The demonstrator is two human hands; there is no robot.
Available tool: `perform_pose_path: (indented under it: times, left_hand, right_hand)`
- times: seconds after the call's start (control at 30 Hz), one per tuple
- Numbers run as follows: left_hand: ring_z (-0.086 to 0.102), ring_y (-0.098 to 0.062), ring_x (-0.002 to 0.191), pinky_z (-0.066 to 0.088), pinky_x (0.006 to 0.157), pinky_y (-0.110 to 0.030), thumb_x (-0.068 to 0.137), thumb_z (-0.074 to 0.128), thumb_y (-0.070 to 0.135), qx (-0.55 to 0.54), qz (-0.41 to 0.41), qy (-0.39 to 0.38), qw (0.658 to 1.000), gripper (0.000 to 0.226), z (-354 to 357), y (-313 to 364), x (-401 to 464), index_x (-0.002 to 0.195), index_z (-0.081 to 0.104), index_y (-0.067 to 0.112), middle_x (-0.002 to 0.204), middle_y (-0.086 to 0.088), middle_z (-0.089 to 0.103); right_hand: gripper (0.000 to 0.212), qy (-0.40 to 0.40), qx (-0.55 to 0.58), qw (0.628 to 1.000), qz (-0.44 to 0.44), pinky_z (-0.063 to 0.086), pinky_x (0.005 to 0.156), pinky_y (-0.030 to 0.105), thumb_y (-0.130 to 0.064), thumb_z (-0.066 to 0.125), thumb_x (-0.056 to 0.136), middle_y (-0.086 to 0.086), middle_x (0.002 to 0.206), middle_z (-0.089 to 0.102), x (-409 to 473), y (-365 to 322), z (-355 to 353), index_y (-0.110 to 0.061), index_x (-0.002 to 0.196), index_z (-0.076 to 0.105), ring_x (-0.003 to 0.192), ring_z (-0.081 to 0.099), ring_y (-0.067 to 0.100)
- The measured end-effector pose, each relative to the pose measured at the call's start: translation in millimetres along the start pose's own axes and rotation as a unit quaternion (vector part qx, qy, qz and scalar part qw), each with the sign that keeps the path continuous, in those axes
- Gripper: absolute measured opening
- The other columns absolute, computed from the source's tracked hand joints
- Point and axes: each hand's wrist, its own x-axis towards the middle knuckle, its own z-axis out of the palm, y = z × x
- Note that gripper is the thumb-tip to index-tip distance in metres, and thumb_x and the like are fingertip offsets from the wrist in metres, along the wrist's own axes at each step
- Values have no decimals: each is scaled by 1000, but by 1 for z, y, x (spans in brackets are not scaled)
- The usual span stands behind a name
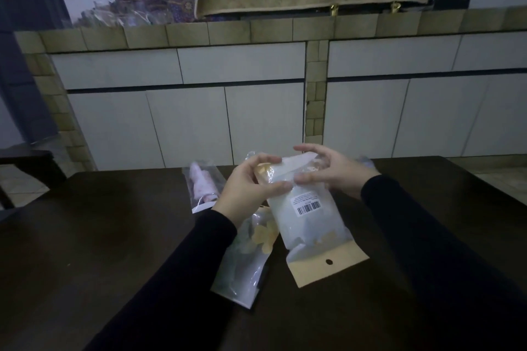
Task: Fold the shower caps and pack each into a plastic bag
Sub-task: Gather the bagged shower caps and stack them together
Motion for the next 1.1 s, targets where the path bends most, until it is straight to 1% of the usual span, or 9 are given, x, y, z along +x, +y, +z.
perform_pose_path:
  times: [0.07, 0.17, 0.4, 0.5, 0.63, 0.7, 0.83, 0.97, 1.1]
  left_hand:
    - [70, -29, 91, 57, 74, -39, 65, 84, 0, -22, 0, -4, 1000, 56, 1, 1, -1, 111, 61, 21, 102, -12, 72]
    - [69, -31, 94, 56, 76, -38, 63, 84, 5, -40, -9, -17, 999, 64, 1, 2, -4, 119, 57, 16, 104, -14, 72]
    - [70, -30, 96, 57, 73, -35, 73, 76, 8, -50, -20, -61, 997, 45, 1, 12, -13, 116, 63, 5, 103, -15, 72]
    - [70, -25, 97, 56, 74, -30, 80, 69, 1, -97, 30, -25, 995, 33, 11, 24, -17, 112, 63, 6, 102, -12, 73]
    - [68, -18, 98, 54, 78, -25, 82, 66, -5, -75, 127, 5, 989, 30, 19, 36, -22, 104, 69, 17, 101, -3, 74]
    - [64, -17, 108, 50, 89, -32, 84, 67, 1, -20, 169, 20, 985, 34, 21, 30, -22, 98, 74, 31, 108, 3, 72]
    - [60, -20, 117, 50, 95, -42, 83, 67, -3, 41, 190, 13, 981, 40, 24, 8, -20, 94, 76, 35, 118, 5, 68]
    - [49, -13, 128, 46, 102, -44, 82, 56, -12, 163, 129, -111, 972, 59, 18, -3, -24, 110, 69, 38, 139, 11, 53]
    - [36, -15, 135, 34, 110, -44, 76, 62, 43, 433, 43, 13, 900, 57, 3, 4, -35, 132, 50, 39, 143, 12, 45]
  right_hand:
    - [67, -3, -15, 1000, 3, 58, 76, 34, -16, 77, 59, 9, 112, 66, -4, -3, 1, -30, 120, 53, 94, 69, 21]
    - [66, 32, -18, 999, -32, 58, 75, 34, -17, 80, 57, 12, 112, 67, -10, -5, 3, -30, 117, 56, 95, 69, 24]
    - [52, 60, 41, 996, -50, 59, 73, 34, -13, 62, 84, 8, 110, 67, -37, -6, 4, -28, 131, 47, 97, 69, 24]
    - [35, 136, 78, 985, -66, 56, 83, 44, -32, 59, 84, 6, 103, 71, -47, -17, 1, -29, 118, 58, 96, 68, 27]
    - [24, 289, 13, 951, -107, 49, 82, 33, -35, 52, 94, 2, 98, 67, -59, -26, -1, -18, 104, 64, 92, 62, 20]
    - [44, 346, -62, 936, -19, 46, 72, 29, -50, 45, 94, 6, 90, 65, -60, -22, -1, -11, 96, 65, 84, 59, 21]
    - [90, 147, 68, 965, 209, 43, 69, 33, -79, 26, 83, 19, 92, 71, -64, -21, 1, -2, 107, 65, 75, 66, 25]
    - [48, 158, 32, 969, 187, 50, 64, 27, -32, 68, 85, 10, 98, 70, -64, -14, -4, -6, 122, 53, 71, 66, 16]
    - [25, 183, -116, 952, 216, 49, 63, 24, -16, 68, 86, 10, 99, 69, -61, -9, -2, -8, 110, 63, 73, 61, 15]
